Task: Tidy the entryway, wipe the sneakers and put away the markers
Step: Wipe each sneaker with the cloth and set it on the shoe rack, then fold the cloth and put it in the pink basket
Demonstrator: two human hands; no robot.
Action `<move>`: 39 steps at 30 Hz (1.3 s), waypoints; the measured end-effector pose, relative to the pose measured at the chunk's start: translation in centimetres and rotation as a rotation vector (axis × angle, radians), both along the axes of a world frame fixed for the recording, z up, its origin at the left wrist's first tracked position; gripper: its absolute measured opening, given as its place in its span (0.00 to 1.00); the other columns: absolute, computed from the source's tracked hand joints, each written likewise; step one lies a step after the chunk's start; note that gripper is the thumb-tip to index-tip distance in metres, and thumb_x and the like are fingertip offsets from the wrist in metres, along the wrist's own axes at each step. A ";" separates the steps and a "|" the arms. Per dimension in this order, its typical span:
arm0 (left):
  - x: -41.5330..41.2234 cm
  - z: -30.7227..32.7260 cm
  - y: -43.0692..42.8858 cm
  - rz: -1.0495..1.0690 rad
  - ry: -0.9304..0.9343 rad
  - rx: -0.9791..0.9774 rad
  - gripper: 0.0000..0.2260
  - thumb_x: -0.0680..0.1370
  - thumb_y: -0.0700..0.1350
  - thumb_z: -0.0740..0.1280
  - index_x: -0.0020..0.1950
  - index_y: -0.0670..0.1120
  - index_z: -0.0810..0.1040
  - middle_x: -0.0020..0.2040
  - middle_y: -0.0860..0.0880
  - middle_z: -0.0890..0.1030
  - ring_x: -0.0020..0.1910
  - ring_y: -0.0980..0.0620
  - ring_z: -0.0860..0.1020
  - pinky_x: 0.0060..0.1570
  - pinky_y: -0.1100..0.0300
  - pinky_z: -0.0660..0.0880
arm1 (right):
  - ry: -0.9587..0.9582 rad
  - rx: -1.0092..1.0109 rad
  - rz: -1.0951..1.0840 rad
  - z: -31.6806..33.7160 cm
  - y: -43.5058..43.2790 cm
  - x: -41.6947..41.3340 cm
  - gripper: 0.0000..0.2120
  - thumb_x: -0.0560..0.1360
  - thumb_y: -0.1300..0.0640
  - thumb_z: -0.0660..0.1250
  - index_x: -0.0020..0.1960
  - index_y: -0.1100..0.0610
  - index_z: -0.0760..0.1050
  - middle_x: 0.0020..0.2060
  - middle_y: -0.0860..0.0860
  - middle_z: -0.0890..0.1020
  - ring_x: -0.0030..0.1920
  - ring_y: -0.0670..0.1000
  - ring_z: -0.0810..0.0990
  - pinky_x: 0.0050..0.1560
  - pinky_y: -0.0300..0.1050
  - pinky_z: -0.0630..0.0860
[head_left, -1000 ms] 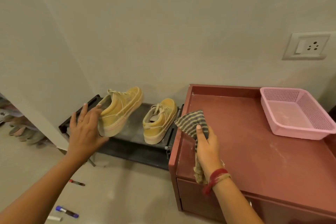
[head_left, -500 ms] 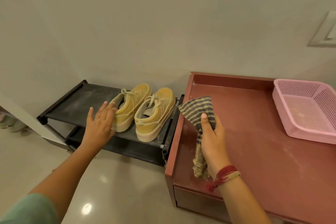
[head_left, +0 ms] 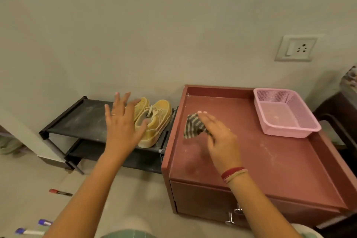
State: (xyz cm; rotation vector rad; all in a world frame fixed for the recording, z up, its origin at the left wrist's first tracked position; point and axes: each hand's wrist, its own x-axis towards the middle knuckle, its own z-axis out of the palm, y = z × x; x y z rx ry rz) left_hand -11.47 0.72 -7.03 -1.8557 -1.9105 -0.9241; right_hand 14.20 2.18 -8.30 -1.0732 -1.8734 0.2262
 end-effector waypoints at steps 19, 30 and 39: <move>18.9 -2.8 -3.0 -0.306 -0.717 -0.146 0.15 0.75 0.66 0.54 0.46 0.62 0.77 0.66 0.59 0.70 0.75 0.54 0.55 0.72 0.40 0.53 | -0.248 0.357 -0.310 0.6 -1.6 7.0 0.04 0.67 0.64 0.68 0.38 0.55 0.75 0.33 0.51 0.75 0.32 0.53 0.73 0.24 0.43 0.66; 18.0 -2.1 -0.2 -0.434 -0.927 -0.155 0.13 0.73 0.62 0.64 0.52 0.58 0.77 0.56 0.57 0.69 0.59 0.56 0.72 0.56 0.63 0.73 | 0.302 -0.316 0.066 0.4 -0.2 8.5 0.11 0.67 0.43 0.73 0.46 0.45 0.78 0.43 0.43 0.81 0.44 0.43 0.79 0.42 0.36 0.75; 16.4 1.3 -2.2 -0.757 -0.887 -0.226 0.12 0.82 0.49 0.56 0.59 0.44 0.73 0.50 0.52 0.80 0.50 0.57 0.79 0.49 0.67 0.74 | 0.779 -1.059 0.385 -0.1 0.7 9.0 0.26 0.64 0.61 0.75 0.61 0.56 0.74 0.54 0.53 0.82 0.54 0.51 0.81 0.53 0.47 0.78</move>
